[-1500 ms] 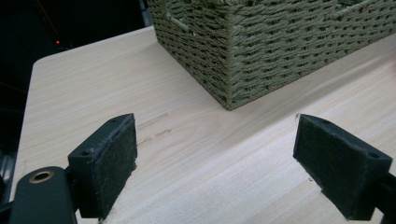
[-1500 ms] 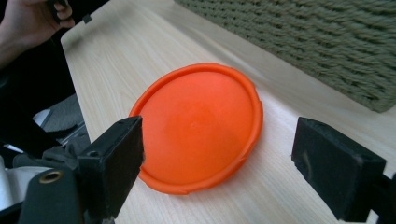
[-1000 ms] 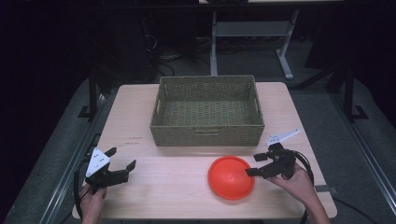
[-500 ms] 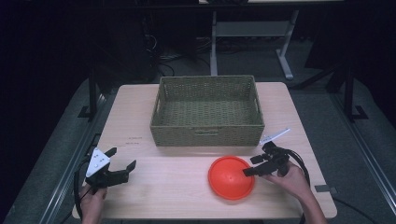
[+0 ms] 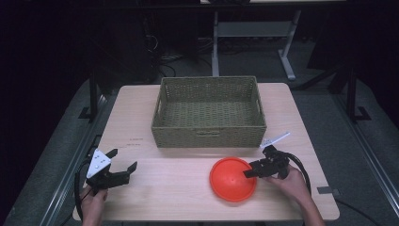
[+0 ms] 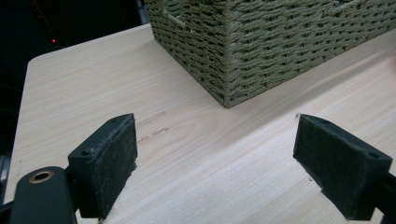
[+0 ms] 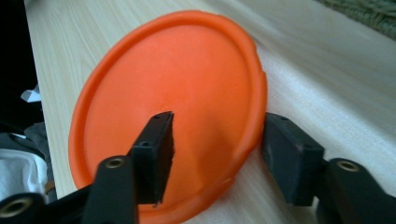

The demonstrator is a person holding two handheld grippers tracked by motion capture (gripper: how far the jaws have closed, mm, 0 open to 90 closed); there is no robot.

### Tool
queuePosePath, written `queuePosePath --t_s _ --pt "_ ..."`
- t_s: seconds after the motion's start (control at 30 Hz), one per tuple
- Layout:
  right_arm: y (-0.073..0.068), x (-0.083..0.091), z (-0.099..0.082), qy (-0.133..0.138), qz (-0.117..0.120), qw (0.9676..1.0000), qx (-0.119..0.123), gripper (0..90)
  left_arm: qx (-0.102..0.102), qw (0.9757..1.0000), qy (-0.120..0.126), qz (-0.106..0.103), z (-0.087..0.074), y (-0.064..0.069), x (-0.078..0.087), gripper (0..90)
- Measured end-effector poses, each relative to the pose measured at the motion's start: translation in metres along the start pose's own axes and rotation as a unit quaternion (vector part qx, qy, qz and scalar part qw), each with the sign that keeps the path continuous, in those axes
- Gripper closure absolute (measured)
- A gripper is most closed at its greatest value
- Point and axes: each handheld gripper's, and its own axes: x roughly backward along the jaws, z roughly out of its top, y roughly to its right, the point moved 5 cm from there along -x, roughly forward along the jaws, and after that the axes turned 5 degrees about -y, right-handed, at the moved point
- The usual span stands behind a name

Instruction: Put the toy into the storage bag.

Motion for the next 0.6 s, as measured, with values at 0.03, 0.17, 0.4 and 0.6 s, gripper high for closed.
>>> queuePosePath --t_s 0.03,0.17,0.4,0.6 --pt "0.001 0.0002 -0.0002 0.004 0.003 1.0 0.0 47.6 -0.001 1.0 0.001 -0.001 0.0002 0.0001 -0.0001 13.0" --pt "0.0049 -0.0025 -0.0014 -0.002 0.003 1.0 -0.004 53.1 -0.002 1.0 0.002 -0.001 0.0007 0.0008 -0.0004 13.0" --pt "0.0096 -0.006 -0.0003 0.002 0.015 0.9999 -0.005 57.7 0.0 1.0 0.002 0.0 0.0006 -0.0004 0.0003 13.0" --pt "0.0078 -0.004 0.0033 0.015 0.028 0.9995 -0.002 61.6 -0.001 1.0 0.003 -0.002 0.0011 0.0001 0.0 13.0"
